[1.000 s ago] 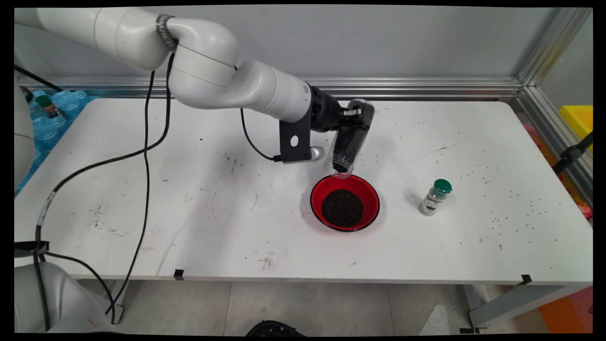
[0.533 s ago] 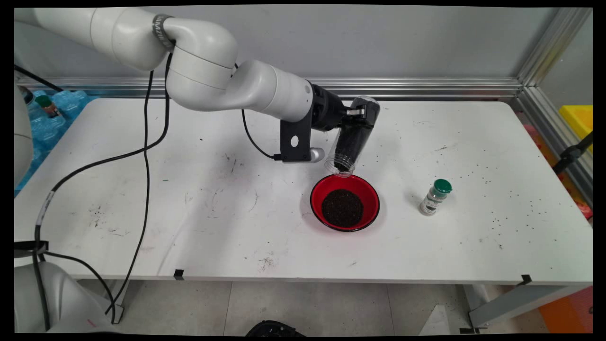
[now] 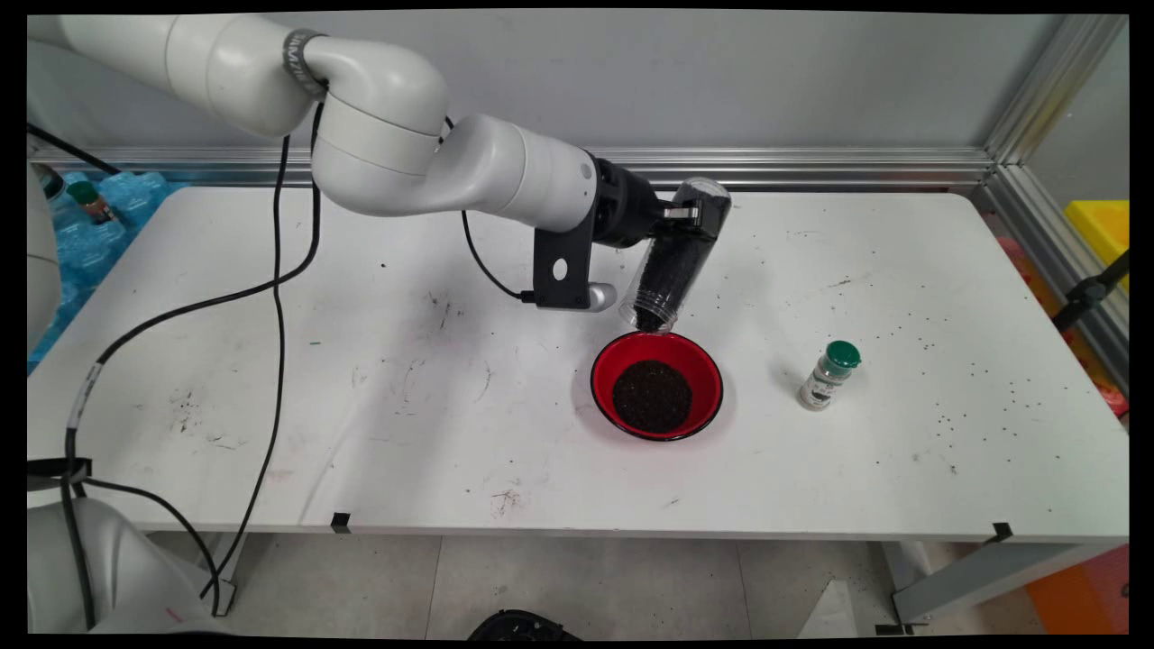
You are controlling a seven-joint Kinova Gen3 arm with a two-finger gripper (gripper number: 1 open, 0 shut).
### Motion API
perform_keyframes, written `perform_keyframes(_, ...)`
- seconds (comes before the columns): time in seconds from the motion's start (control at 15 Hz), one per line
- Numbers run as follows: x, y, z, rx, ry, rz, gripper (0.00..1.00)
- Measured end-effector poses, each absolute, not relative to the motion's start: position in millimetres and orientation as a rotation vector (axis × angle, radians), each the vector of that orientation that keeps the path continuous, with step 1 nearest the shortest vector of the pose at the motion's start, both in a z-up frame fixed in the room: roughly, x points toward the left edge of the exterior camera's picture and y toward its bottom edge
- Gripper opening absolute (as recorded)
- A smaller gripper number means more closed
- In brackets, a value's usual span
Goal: Pour the black seasoning powder in the red bowl
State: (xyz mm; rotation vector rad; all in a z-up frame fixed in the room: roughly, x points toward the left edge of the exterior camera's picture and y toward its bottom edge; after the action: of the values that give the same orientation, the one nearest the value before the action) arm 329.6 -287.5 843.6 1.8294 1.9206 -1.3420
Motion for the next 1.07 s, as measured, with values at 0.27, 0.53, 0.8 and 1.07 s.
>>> perform_keyframes(0.27,329.3,-285.0,844.0,1.836,1.887,-1.353,0.0)
perform_keyframes(0.53,328.4,-283.1,844.1,1.838,1.855,-1.37,0.0)
perform_keyframes(0.8,326.3,-281.4,842.9,1.841,1.833,-1.385,0.0)
perform_keyframes(1.07,324.1,-280.4,841.5,1.841,1.821,-1.397,0.0)
